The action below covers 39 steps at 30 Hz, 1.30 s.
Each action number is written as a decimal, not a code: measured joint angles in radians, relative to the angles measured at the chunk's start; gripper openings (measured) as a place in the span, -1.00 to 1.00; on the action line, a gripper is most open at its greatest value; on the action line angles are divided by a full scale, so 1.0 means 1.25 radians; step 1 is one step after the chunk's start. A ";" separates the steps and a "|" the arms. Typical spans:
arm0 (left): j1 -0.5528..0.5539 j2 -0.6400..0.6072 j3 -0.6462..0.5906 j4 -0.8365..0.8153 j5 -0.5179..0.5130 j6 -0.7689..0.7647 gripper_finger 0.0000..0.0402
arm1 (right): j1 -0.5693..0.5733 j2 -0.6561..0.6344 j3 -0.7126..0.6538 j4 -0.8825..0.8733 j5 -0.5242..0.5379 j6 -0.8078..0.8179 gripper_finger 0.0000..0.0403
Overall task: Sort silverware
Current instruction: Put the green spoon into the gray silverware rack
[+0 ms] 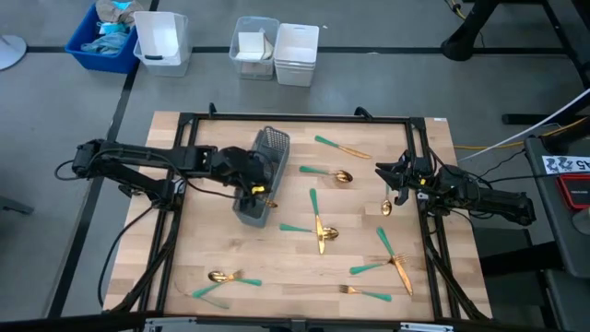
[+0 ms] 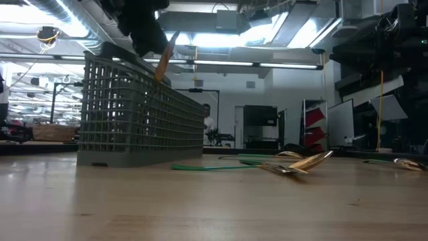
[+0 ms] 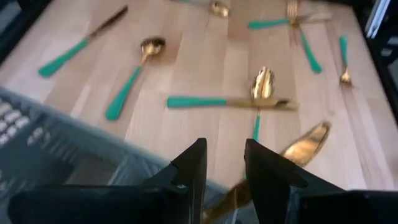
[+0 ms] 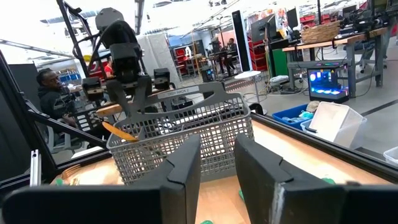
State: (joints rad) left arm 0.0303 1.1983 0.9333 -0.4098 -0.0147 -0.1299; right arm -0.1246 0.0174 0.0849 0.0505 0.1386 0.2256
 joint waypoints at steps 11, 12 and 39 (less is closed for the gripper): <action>0.001 -0.034 0.001 0.117 0.000 0.006 -0.52 | 0.000 0.000 0.000 0.005 0.060 -0.042 -0.51; 0.003 -0.041 0.001 0.123 0.000 0.006 -0.52 | 0.000 0.000 0.000 0.004 0.064 -0.042 -0.51; -0.199 -0.130 0.001 0.125 0.051 -0.001 -0.53 | 0.000 0.473 0.286 0.000 -0.063 -0.170 -0.51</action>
State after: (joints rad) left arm -0.2181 1.0359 0.9348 -0.2537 0.0489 -0.1307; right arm -0.1246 0.6083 0.4427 0.0505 0.0596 0.0127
